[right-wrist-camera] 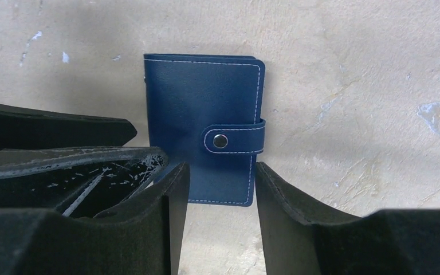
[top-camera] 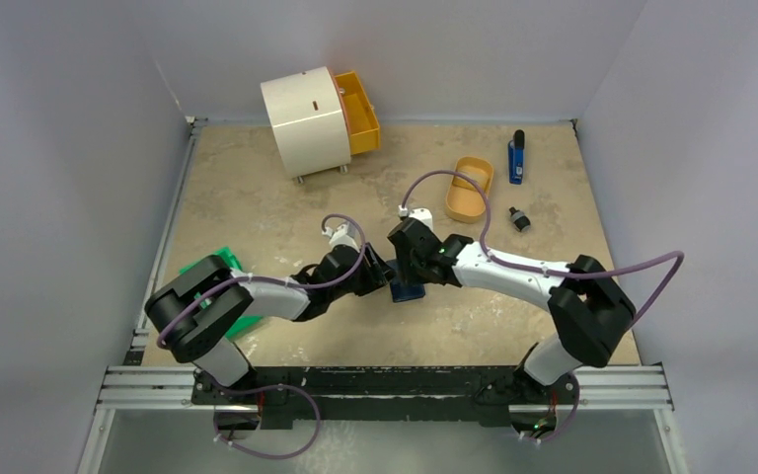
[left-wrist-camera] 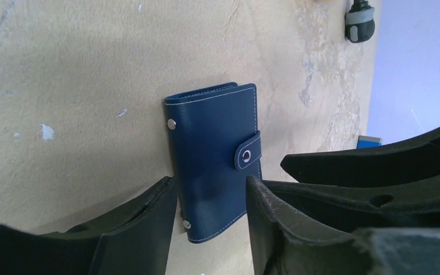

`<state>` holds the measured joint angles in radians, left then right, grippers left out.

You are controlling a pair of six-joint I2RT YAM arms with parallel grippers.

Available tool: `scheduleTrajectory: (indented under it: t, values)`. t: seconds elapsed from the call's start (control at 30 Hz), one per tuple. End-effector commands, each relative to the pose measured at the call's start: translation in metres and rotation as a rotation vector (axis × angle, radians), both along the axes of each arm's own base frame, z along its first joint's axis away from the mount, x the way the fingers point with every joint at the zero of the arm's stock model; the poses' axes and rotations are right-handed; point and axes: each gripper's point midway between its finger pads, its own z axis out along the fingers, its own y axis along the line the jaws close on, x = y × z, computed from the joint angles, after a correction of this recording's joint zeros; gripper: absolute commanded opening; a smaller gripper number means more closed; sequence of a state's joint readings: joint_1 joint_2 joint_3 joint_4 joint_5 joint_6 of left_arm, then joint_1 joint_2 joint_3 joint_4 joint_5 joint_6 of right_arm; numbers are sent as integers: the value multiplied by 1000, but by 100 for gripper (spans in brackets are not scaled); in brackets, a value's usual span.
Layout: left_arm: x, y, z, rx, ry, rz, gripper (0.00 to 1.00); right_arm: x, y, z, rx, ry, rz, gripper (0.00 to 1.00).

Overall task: Put the credit cards into the card holder
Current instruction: Open the card holder at the center of the board.

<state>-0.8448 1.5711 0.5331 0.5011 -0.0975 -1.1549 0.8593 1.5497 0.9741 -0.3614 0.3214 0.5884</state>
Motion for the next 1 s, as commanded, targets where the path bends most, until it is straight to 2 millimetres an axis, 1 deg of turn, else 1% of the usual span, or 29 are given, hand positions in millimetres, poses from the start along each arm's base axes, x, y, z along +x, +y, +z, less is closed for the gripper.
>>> scheduleTrajectory:
  t: [0.0, 0.17, 0.37, 0.47, 0.57, 0.63, 0.73, 0.9, 0.97]
  values:
    - [9, -26, 25, -143, -20, -22, 43, 5, 2, 10, 6, -16, -56, 48]
    - [10, -33, 22, -160, -5, -27, 36, 2, 0, 8, 10, -10, -70, 47]
    - [12, -32, 24, -187, 3, -8, 27, 0, -1, 9, 27, -13, -75, 47]
    - [12, -31, 29, -197, 1, -4, 25, -3, -3, 10, 33, -9, -87, 46]
    - [13, -30, 38, -206, -15, 1, 25, -7, -7, 10, 38, -1, -94, 46]
    - [15, -30, 39, -200, -23, 3, 24, -8, -9, 13, 42, -12, -97, 46]
    - [18, -36, 36, -196, -16, -7, 21, -8, -13, 16, 45, -30, -108, 46]
    - [24, -50, 36, -228, -14, -27, 15, -9, -20, 25, 56, -59, -112, 48]
    - [26, -50, 30, -217, -5, -24, 13, -11, -22, 26, 69, -70, -104, 49]
